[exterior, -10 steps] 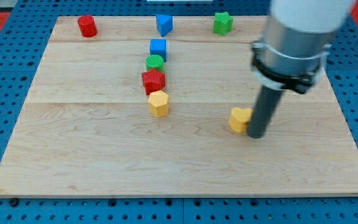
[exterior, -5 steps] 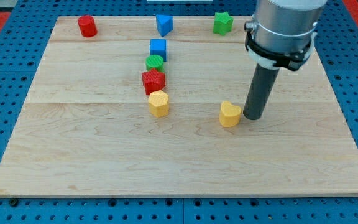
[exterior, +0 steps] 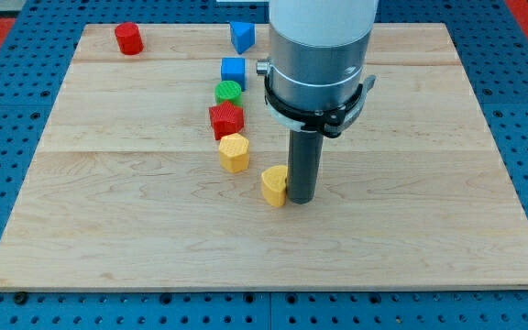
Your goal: Move yellow heart to the bottom of yellow hexagon
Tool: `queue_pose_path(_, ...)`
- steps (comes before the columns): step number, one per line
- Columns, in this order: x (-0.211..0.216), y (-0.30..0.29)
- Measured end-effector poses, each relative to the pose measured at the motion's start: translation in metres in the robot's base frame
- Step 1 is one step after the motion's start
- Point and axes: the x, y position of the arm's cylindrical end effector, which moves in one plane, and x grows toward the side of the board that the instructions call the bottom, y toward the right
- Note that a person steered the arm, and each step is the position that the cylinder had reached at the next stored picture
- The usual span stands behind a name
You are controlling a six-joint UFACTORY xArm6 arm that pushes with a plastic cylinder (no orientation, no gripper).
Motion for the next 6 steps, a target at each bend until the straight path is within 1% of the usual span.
queue_pose_path(2, -0.001, -0.013)
queue_pose_path(4, -0.013, -0.033)
queue_pose_path(6, -0.021, -0.029)
